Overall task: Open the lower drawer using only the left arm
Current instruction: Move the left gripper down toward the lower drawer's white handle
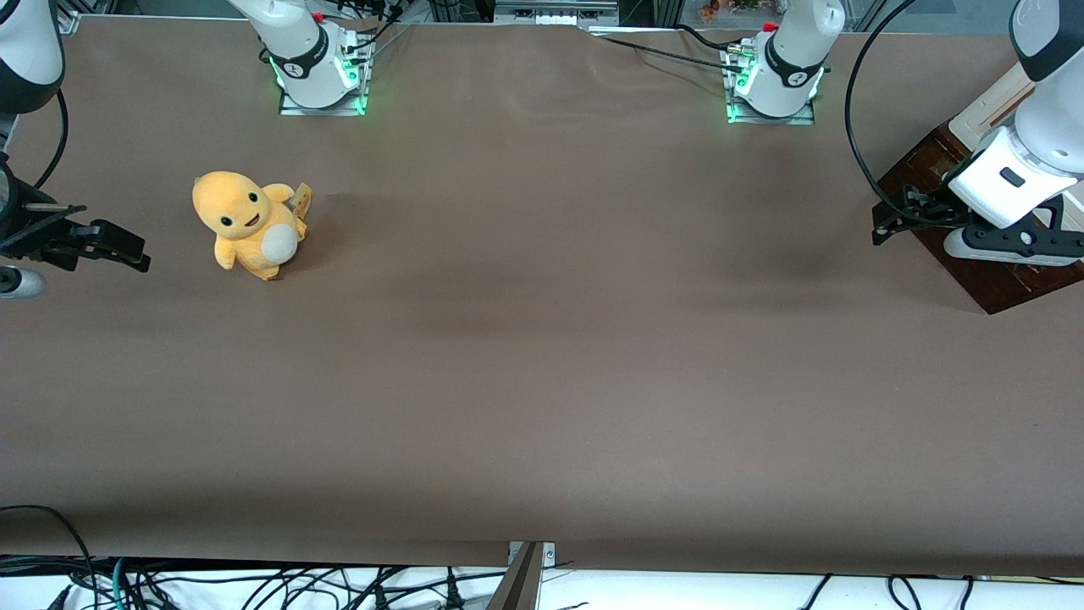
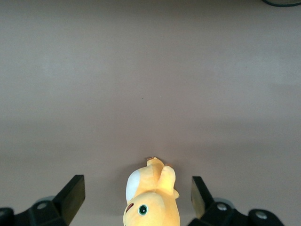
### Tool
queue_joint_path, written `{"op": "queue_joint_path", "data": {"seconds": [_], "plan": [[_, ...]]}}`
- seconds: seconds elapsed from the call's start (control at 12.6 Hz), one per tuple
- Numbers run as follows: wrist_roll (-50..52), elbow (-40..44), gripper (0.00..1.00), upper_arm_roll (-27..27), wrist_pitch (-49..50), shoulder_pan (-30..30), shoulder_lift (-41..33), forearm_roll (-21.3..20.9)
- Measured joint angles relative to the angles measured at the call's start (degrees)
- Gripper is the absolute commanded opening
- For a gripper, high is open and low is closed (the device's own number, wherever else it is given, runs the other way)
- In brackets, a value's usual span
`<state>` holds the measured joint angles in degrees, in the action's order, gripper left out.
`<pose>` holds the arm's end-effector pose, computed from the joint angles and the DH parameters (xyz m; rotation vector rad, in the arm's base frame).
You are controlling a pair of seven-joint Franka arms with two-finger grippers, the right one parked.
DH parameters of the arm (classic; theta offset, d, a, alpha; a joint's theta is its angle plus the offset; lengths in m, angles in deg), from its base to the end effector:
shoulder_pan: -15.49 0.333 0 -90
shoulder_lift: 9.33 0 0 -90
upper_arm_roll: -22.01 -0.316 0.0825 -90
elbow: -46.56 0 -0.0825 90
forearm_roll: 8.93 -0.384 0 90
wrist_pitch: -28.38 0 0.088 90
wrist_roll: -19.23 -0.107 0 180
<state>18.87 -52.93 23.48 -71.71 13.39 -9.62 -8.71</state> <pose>0.5617 -0.0354 0.5638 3.1356 -0.1066 0.0242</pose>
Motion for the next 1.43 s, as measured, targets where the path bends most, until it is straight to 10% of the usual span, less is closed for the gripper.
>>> {"op": "queue_joint_path", "data": {"seconds": [1.43], "plan": [[0.0,1.6,1.0,0.2,5.5,-0.2,0.2,0.0]]}}
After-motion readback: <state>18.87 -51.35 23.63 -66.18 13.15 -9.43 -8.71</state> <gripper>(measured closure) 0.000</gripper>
